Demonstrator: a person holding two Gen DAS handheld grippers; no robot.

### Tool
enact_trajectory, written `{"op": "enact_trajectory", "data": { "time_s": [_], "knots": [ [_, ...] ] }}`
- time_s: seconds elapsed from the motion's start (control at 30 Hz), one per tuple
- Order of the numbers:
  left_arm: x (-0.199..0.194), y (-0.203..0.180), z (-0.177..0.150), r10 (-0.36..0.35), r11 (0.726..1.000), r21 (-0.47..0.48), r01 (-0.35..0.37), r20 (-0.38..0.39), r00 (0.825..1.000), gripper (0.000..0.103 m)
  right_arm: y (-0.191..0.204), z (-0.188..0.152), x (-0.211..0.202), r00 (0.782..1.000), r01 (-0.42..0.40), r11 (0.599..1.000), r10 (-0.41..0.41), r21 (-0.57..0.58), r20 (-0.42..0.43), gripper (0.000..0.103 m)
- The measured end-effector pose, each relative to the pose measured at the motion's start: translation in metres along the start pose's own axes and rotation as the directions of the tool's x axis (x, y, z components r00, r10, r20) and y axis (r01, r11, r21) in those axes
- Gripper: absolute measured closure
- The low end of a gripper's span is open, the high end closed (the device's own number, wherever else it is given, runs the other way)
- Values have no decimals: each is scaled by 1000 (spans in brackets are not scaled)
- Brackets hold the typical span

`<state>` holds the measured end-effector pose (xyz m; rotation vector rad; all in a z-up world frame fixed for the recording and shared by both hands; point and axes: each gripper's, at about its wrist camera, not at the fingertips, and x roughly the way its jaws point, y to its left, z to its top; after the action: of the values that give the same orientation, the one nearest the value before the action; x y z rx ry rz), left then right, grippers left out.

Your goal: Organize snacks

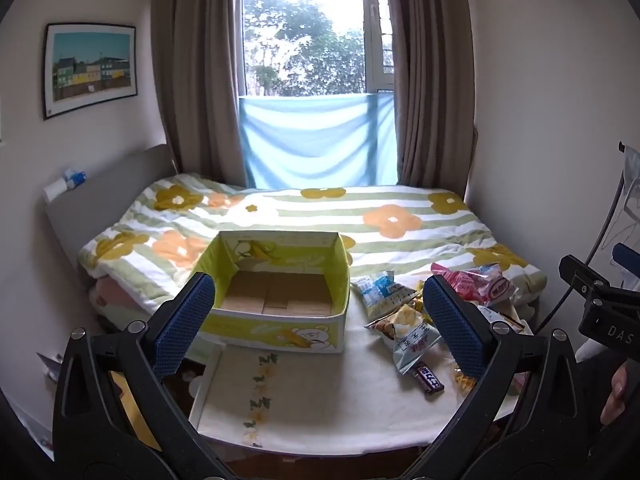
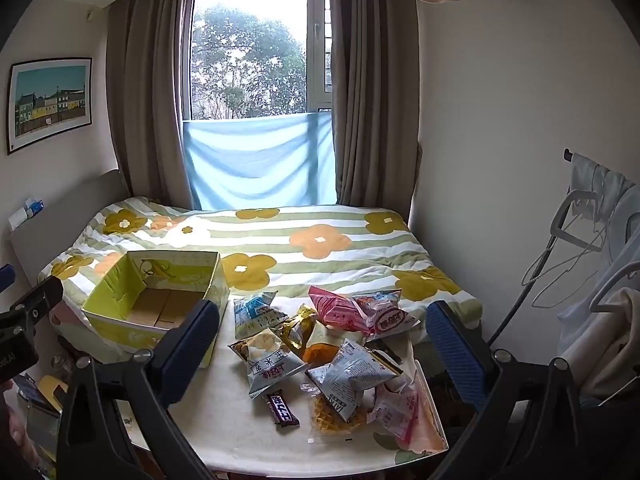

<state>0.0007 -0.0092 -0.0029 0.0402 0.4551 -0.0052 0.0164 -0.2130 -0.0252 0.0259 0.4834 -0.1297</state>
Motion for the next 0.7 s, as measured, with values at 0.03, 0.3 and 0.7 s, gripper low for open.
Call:
{"op": "enact_trajectory", "data": {
  "time_s": [0.03,0.3,0.7],
  "knots": [
    [0,0,0,1,1000,-1,-1,-2,1000,0,0,0,-1,1000,-1,1000,1,1,-1,0],
    [0,-1,1,3,1000,1,-3,-3,1000,0,0,1,0,1000,-3,1000,3,5,-2,0],
    [1,2,-3,7,1000,0,-7,-16,1000,0,4,-2,-2,1000,-6,1000,6,10,-18,0]
  ]
}}
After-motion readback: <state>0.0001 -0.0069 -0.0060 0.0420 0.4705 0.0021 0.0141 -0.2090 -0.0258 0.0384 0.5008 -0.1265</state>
